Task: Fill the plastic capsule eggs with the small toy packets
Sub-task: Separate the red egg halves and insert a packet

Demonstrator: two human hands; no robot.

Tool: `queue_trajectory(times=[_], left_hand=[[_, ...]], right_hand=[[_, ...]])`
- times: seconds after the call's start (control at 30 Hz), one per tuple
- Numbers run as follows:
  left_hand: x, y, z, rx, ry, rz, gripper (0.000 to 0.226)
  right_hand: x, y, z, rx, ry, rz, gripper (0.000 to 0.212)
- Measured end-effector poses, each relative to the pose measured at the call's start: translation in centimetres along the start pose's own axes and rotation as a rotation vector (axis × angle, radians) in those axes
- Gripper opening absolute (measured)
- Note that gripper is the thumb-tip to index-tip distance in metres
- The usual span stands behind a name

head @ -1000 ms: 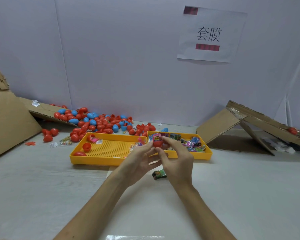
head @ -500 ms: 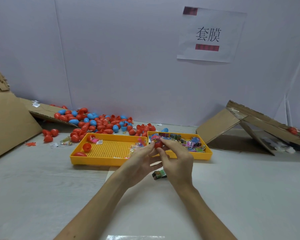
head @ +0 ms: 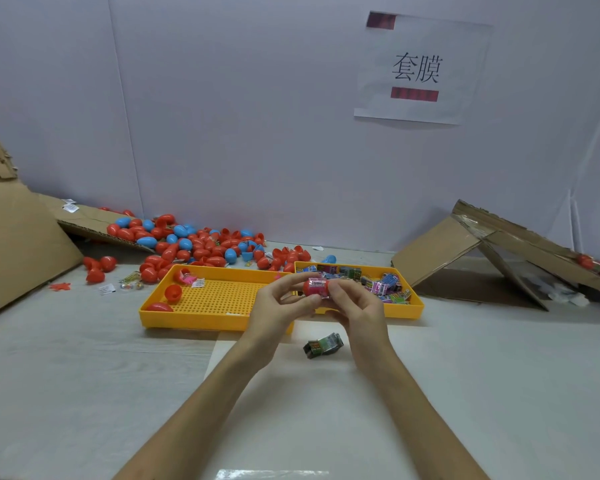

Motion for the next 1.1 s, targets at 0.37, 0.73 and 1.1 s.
queue_trajectory(times=[0.37, 0.73, 1.1], left_hand=[[-0.2, -0.8, 0.1, 0.038, -0.027, 0.004, 0.025], [-0.7, -3.3, -0.8, 0.355, -0.152, 0.379, 0.022], [-1.8, -3.0, -0.7, 0.324, -0.232, 0.388, 0.010]], right_hand=[[0.2, -1.0, 0.3, 0.033, 0.040, 0.046, 0.022], [-0.8, 0.3, 0.1, -0.147, -0.103, -0.185, 0.024], [-1.2, 1.0, -0.5, -0.225, -0.178, -0.271, 0.027]])
Point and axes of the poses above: each hand's wrist, its own z-axis towards the middle knuckle, its own x-axis out of the palm, y = z × x, the point moved 10 cm from there along z, towards the middle knuckle, and after that the axes turned 15 degrees about -z, right-handed, at the moved point
